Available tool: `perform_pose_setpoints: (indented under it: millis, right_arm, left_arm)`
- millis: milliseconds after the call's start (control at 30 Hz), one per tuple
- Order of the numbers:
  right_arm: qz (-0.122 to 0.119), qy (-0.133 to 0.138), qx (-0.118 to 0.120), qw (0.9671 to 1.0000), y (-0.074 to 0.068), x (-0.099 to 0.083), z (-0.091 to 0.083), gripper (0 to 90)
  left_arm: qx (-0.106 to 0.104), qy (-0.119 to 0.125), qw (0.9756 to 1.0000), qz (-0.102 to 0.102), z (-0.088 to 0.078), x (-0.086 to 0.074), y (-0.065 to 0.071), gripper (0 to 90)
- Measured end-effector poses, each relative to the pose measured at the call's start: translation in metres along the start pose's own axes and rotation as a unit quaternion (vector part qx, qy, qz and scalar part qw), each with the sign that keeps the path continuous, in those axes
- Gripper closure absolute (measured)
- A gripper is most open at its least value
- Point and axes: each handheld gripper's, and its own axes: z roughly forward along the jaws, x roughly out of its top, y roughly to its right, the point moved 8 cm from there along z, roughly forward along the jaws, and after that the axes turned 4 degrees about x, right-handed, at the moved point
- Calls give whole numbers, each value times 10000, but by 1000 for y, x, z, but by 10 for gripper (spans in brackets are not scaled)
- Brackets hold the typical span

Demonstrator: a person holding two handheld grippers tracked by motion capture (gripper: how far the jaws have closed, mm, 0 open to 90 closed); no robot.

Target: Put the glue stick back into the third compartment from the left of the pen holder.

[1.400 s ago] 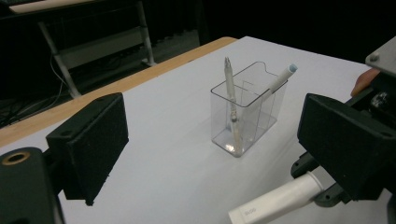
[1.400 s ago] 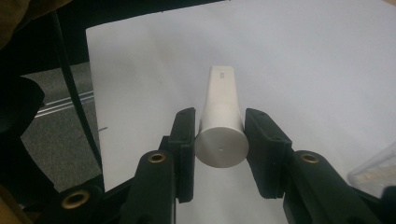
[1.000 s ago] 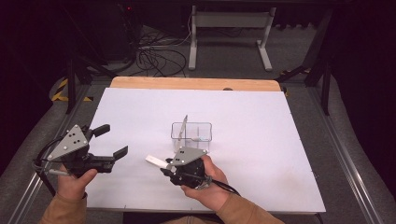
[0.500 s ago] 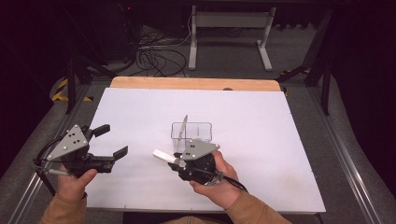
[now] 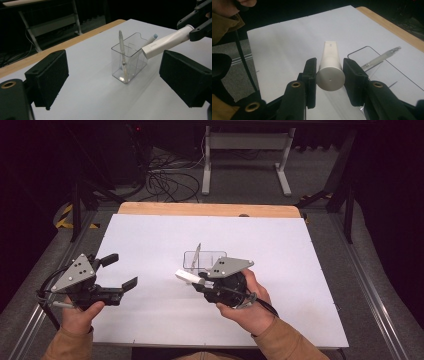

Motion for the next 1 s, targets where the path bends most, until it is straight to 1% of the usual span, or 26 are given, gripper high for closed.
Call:
perform_pose_setpoints:
  millis: [33, 133, 267, 600, 800, 1000]
  right_arm:
    - [43, -26, 1, 10000, 1, 0, -1, 651]
    - [65, -66, -56, 9999, 6, 1, -6, 651]
    - [144, -54, -104, 9998, 12, 2, -12, 651]
    - [303, -133, -274, 9991, 27, 3, -26, 651]
    - [383, -153, -410, 9983, 39, 2, -34, 651]
    - [505, -264, -514, 9971, 50, -1, -41, 651]
  left_arm:
    - [-1, -2, 10000, -2, 0, 0, 0, 95]
    - [1, -1, 10000, 0, 0, 0, 0, 95]
    - [-3, 1, 10000, -1, 0, 0, 0, 95]
    - [-6, -3, 10000, -3, 0, 0, 1, 95]
    - [-9, -6, 10000, 12, 0, 0, 0, 96]
    - [-13, -8, 10000, 11, 0, 0, 1, 95]
